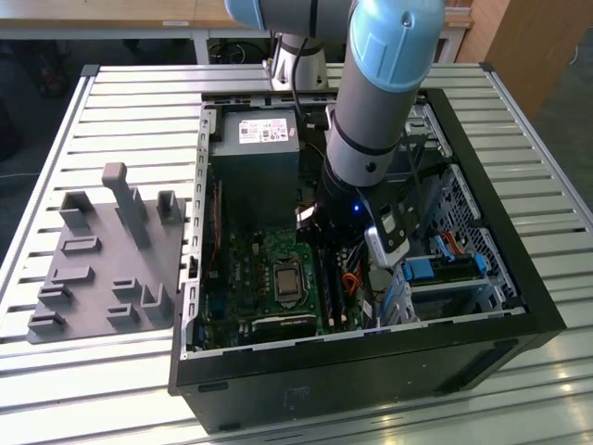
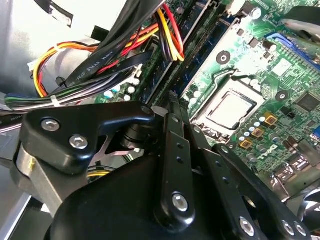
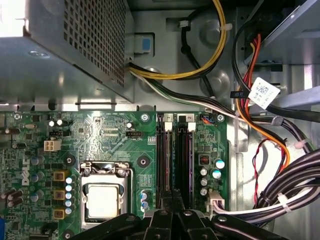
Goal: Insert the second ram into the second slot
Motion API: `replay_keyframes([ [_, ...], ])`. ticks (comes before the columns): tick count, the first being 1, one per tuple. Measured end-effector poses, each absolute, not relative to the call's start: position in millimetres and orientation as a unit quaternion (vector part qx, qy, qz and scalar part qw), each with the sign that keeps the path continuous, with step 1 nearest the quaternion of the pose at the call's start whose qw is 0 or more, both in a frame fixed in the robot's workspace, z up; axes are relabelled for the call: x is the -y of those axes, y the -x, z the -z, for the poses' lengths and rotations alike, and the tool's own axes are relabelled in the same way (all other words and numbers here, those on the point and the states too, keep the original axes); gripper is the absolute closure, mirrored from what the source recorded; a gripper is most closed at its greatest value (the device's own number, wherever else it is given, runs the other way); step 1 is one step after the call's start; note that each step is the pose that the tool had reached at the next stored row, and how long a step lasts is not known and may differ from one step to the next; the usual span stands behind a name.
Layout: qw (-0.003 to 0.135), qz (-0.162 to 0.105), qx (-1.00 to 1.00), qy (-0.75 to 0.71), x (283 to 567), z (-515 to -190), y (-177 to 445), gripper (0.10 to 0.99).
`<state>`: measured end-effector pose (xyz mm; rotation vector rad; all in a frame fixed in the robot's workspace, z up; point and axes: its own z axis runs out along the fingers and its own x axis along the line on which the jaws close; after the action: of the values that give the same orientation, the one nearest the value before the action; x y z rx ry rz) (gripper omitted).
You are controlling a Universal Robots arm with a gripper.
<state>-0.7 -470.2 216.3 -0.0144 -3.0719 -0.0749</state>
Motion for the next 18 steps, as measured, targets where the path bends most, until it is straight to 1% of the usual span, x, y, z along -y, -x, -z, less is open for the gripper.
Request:
replay_keyframes([
  [5,0.034,0.026,0.999,0.005,470,-218,1,0.980],
  [18,0.034,0.025,0.999,0.005,470,-245,1,0.980],
])
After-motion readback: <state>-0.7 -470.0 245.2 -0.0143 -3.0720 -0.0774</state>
